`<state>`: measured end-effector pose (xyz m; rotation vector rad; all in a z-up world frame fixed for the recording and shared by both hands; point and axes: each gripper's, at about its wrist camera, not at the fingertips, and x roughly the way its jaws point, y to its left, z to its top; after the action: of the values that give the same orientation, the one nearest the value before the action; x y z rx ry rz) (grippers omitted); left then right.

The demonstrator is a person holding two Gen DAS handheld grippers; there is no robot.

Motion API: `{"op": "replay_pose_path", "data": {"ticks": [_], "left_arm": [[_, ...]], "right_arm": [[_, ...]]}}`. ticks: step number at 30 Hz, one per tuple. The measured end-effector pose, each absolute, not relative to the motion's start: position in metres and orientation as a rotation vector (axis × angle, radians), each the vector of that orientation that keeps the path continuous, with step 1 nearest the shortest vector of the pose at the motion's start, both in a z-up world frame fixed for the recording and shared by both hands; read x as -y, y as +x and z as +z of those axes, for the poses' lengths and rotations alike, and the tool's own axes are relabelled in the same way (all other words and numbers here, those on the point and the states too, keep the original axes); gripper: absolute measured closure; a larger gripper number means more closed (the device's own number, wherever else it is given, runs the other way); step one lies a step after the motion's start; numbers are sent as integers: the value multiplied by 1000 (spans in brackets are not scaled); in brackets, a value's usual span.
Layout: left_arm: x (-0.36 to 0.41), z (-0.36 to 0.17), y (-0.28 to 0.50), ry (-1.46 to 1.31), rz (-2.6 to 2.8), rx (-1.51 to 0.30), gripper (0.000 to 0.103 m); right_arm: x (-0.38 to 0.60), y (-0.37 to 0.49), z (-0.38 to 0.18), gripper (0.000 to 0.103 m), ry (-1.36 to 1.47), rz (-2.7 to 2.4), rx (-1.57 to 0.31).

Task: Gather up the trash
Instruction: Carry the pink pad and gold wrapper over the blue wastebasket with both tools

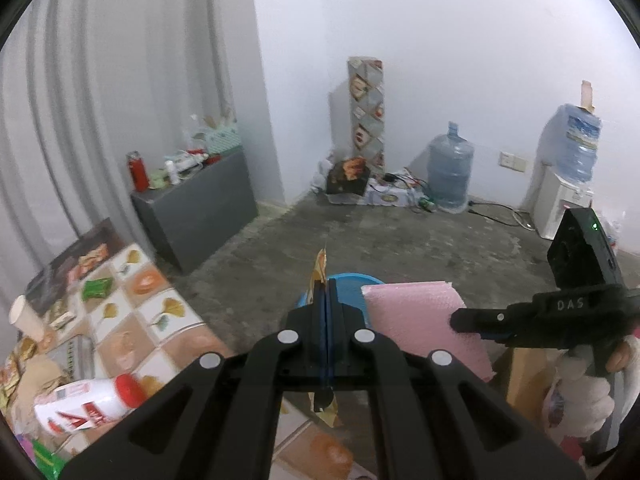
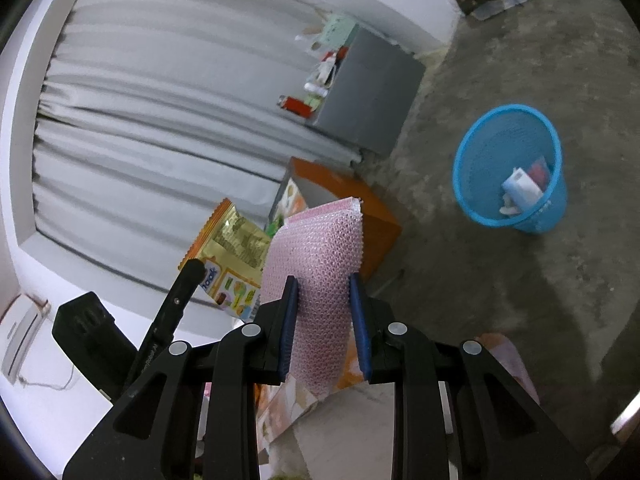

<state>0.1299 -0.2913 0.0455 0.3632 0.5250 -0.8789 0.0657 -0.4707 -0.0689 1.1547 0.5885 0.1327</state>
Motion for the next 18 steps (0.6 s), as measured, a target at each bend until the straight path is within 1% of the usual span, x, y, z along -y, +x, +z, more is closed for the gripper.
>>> {"op": "replay_pose_path", "data": {"ticks": [9,12,18], "left_arm": [[354,31,148,368,-1007,-601,103],[377,23,163,341,-1059,-677,103],[422,-12,206,238,-1116,-934,102]], "right_arm": [[500,48,-84,79,1194,-19,-579],[519,37,-93,79,1218,-113,-573],[550,34,-122,79,1295,-245,-572]]}}
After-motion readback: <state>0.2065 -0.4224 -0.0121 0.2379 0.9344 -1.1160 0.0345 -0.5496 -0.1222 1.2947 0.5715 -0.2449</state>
